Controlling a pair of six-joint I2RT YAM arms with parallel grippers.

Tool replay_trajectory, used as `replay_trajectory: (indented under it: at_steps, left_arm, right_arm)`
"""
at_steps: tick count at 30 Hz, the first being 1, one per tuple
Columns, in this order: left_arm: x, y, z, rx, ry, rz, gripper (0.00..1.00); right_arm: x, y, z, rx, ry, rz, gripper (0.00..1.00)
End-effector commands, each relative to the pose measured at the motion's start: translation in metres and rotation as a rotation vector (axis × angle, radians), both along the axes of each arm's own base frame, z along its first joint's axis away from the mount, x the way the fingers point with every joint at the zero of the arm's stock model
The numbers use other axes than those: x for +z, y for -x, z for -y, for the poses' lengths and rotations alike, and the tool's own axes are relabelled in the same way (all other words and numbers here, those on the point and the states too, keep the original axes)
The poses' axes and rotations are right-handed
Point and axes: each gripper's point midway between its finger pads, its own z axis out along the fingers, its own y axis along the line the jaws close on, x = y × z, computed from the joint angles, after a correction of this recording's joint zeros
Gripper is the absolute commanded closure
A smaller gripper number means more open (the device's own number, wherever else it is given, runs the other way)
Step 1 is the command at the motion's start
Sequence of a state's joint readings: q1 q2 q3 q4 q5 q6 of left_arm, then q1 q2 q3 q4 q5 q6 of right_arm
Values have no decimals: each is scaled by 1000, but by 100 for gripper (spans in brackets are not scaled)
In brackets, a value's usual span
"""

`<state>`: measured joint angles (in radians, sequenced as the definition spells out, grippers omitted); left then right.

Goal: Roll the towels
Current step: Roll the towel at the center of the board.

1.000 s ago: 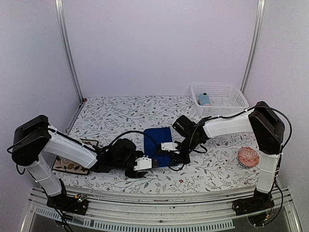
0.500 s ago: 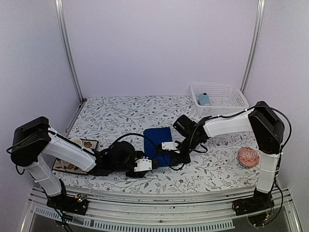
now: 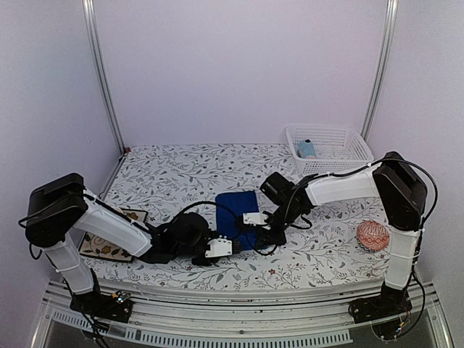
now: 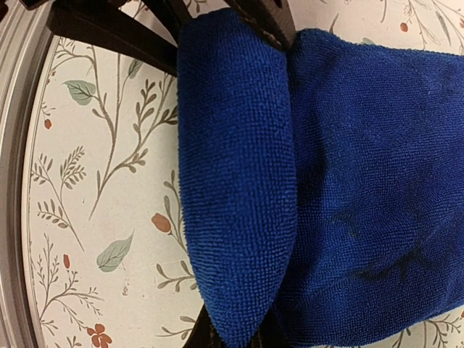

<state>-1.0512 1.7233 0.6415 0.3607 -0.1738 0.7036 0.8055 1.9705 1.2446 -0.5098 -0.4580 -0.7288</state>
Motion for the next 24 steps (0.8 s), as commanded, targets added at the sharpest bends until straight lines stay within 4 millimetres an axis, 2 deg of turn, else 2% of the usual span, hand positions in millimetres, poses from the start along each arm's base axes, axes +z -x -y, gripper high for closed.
replay_trajectory:
  at_steps: [1,3,5,11,14,16,20,24]
  left_arm:
    - [-3,-5,4,21,-10,-9,58]
    - [-6,-6,4,26,-20,-17,66]
    - [-7,-6,5,28,-22,-26,79]
    - [-10,-1,7,6,-36,-82,99]
    - [-15,7,4,-16,-67,-168,100]
    - [-15,12,5,-28,-68,-233,100]
    - [-17,24,7,-64,-55,-377,100]
    - [-17,27,10,-68,-43,-495,100]
  right_arm:
    - [-12,7,9,-10,39,-62,95]
    - [-12,7,9,-11,36,-61,95]
    - [-12,6,9,-13,35,-58,95]
    - [-7,1,8,-22,27,-45,91]
    - [0,-8,10,-39,21,-1,82]
    - [4,-15,16,-55,26,42,69]
    - [11,-21,27,-66,25,132,53]
    - [18,-28,33,-77,13,205,50]
